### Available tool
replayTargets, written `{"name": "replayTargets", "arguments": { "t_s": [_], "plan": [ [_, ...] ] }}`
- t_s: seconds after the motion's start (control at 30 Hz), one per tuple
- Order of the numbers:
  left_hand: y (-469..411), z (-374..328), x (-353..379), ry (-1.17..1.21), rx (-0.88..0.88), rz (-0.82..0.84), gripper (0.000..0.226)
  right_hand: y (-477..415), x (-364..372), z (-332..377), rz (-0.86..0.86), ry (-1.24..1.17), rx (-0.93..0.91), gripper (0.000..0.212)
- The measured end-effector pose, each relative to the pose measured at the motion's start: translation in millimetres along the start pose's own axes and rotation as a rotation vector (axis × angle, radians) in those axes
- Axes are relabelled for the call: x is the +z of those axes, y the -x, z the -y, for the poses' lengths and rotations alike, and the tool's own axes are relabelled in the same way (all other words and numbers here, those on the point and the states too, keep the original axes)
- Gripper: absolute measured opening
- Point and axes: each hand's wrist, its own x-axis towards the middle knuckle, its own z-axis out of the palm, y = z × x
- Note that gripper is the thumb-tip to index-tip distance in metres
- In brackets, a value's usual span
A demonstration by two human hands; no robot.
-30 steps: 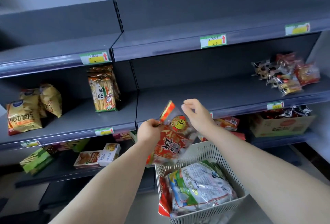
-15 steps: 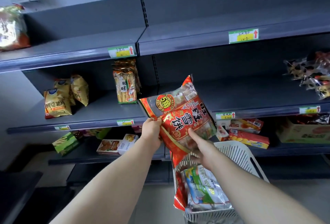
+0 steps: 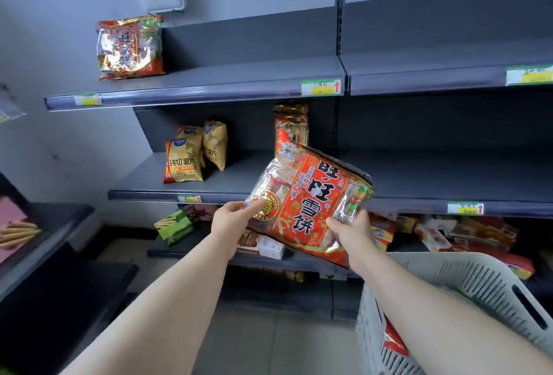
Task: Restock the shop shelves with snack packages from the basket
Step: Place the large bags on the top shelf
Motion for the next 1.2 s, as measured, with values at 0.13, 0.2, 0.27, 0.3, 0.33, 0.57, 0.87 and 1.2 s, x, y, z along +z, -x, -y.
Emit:
{"name": "replayTargets", "arguments": {
  "t_s": [0.13,0.2,0.27,0.3,0.33,0.57,0.87,1.2],
  "plan": [
    [-10,0,-89,-0.122,0.018,0.023,0.055,39,77,21,0.062,0.037,-0.155,0.034],
    [-14,-1,-123,-0.075,0.042,0.027,0.054,59,115,33,0.085,0.057,-0.239,0.034],
    [-18,-4,-153,-0.015,0.072,0.036,0.061,76,150,44,0.103,0.087,-0.309,0.042],
    [-19,-5,-167,0.014,0.097,0.03,0.061,82,166,50,0.114,0.101,-0.343,0.045],
    [-21,-8,-180,0.041,0.122,0.011,0.058,88,181,57,0.126,0.106,-0.38,0.047],
    [-46,-64,-248,0.233,0.31,-0.174,0.042,100,267,119,0.238,0.061,-0.594,0.047],
    [-129,-166,-284,0.268,0.506,-0.296,0.039,26,362,201,0.347,0.135,-0.745,0.051],
    [-234,-258,-305,0.181,0.602,-0.445,0.041,-64,452,276,0.405,0.082,-0.853,0.057]
  ]
}}
